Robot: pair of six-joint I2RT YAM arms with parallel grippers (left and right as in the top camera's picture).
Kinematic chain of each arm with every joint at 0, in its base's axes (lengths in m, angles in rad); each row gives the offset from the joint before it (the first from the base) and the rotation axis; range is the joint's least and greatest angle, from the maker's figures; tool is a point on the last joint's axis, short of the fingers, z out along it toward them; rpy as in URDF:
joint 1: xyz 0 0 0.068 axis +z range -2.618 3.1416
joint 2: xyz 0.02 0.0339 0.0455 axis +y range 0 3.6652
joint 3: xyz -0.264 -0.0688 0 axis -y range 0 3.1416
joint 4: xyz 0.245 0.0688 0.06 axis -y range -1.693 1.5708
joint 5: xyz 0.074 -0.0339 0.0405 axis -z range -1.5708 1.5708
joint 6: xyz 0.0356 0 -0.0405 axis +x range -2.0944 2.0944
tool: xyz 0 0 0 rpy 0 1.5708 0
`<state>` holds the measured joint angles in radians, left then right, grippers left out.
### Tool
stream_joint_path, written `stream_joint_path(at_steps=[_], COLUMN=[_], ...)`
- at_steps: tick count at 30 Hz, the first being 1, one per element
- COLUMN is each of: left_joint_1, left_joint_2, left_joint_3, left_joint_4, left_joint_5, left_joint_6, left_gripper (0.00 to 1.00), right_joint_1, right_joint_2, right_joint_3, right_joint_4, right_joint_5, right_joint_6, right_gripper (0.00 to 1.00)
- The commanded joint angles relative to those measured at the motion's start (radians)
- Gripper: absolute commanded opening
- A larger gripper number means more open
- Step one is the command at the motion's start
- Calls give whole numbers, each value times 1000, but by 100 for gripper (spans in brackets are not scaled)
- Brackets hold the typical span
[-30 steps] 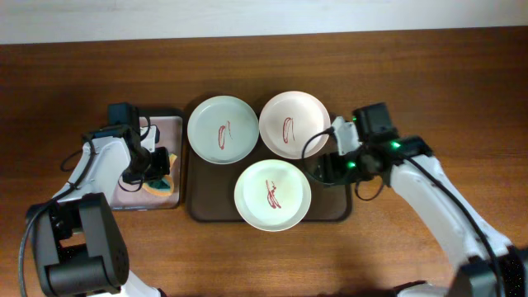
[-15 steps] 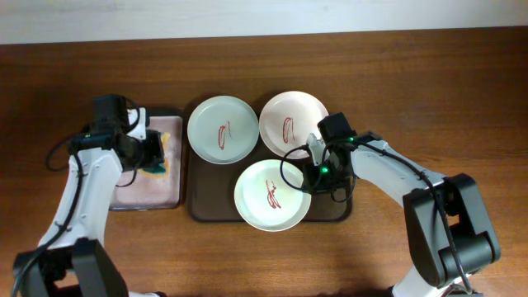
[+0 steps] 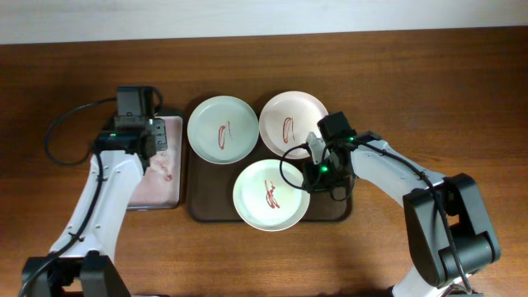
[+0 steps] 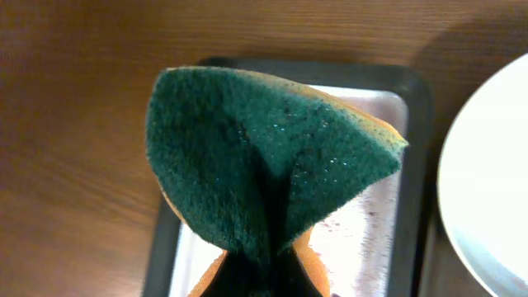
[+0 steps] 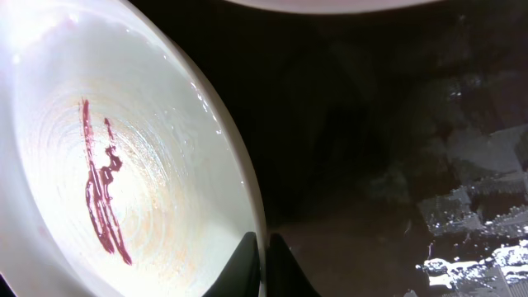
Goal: Clean dirty plates on tray and stack at the side
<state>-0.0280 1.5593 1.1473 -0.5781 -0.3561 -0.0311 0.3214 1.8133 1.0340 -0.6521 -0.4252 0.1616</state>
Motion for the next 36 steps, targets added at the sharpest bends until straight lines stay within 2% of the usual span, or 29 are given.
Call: stream_joint_path(at_steps=[1,15,20,24,36], left_joint_1=[-43,-55,-55,-55,-55], left_joint_2=[-29,-29,-25,-19,-19], left_joint_3=[19,18,-10,-78,-281], left_joint_4=[6,-27,-51,-47,62], left_joint_5=[-197,-192,-82,-51,225], left_joint_6=[-11,-53,-71,-114,-114], left_gripper=[0,0,0,0,0], right_joint_1=[6,6,6,6,6], right_joint_2=[6,6,6,6,6], right_joint_3=[16,16,16,16,16], right_joint_4=[3,3,3,3,2], right_joint_5=[-9,-9,-9,-9,-9], right_joint_6=[5,5,5,5,5], right_gripper=[7,7,6,4,4])
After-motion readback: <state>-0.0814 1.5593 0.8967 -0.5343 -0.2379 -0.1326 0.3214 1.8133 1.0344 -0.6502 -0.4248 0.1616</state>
